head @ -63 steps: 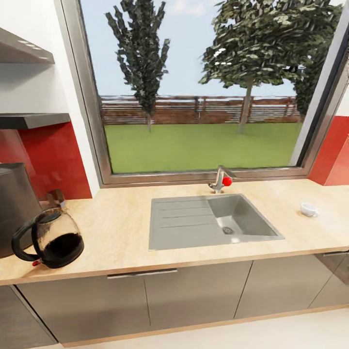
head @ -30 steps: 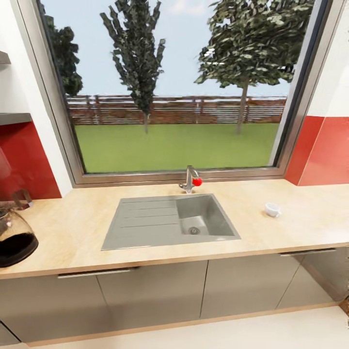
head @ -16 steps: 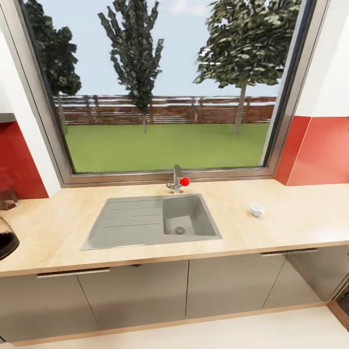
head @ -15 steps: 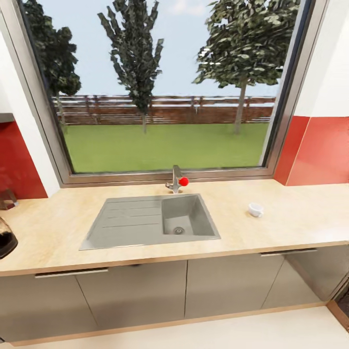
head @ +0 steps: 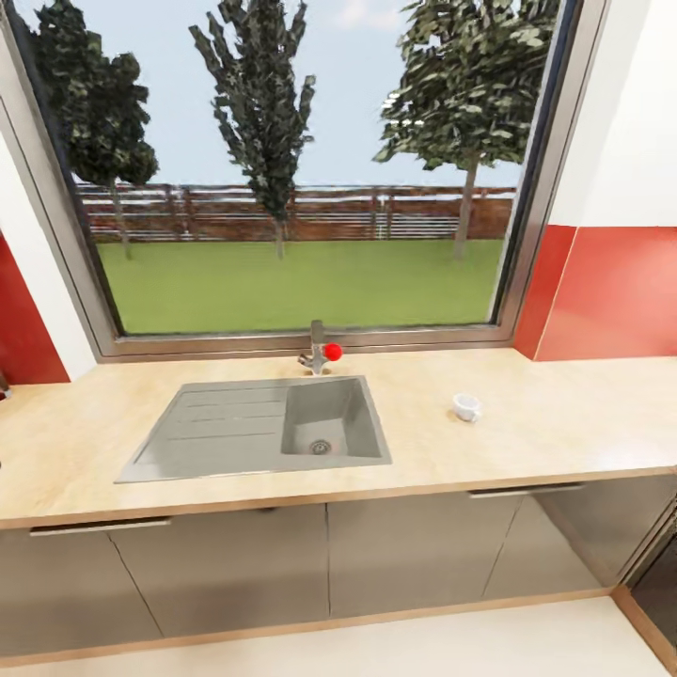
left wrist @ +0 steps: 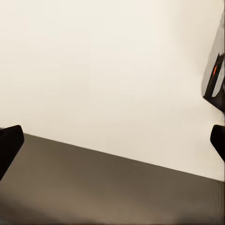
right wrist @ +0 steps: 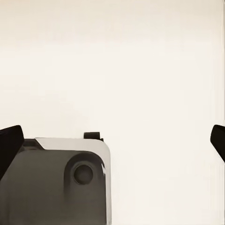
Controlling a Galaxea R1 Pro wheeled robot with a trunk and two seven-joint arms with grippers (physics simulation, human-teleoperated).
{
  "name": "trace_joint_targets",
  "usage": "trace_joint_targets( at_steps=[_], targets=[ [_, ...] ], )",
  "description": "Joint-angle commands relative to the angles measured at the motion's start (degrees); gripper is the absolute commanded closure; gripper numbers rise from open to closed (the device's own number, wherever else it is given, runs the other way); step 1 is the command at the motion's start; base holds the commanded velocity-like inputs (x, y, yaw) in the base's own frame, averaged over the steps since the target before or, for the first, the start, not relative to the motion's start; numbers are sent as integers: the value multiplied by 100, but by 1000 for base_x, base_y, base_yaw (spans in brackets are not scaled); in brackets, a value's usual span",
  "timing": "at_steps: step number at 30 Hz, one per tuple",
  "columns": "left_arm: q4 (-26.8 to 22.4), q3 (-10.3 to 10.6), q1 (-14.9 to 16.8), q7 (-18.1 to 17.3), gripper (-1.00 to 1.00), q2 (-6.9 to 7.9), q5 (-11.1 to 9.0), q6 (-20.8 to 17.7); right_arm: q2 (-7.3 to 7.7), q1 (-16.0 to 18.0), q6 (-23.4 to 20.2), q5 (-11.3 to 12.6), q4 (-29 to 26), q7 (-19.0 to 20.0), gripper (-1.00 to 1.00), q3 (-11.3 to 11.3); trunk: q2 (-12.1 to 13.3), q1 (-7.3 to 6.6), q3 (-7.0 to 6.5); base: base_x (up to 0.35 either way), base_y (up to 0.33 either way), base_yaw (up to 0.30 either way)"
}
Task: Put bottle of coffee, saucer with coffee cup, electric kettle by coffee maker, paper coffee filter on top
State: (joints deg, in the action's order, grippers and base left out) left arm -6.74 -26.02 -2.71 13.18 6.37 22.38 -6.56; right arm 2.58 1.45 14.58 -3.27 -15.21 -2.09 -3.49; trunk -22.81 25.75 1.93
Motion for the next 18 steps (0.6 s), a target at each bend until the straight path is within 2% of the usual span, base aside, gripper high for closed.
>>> trace_joint_targets(
  at_steps=[1,10,18],
  targets=[
    [-26,-34,-2,1,-100,-24,62,-38,-3,4,19,-32,4,0,-100,-35,-11,3,13,-31,-310,149],
    [-37,-34,-2,1,-100,-68,57,-30,-3,3,19,-24,1,-4,-100,-39,-11,3,36,-110,-307,208],
    [-43,-34,13,1,-100,-71,56,-36,6,4,19,-24,1,-6,-100,-40,-11,3,40,-217,-247,19]
  ],
)
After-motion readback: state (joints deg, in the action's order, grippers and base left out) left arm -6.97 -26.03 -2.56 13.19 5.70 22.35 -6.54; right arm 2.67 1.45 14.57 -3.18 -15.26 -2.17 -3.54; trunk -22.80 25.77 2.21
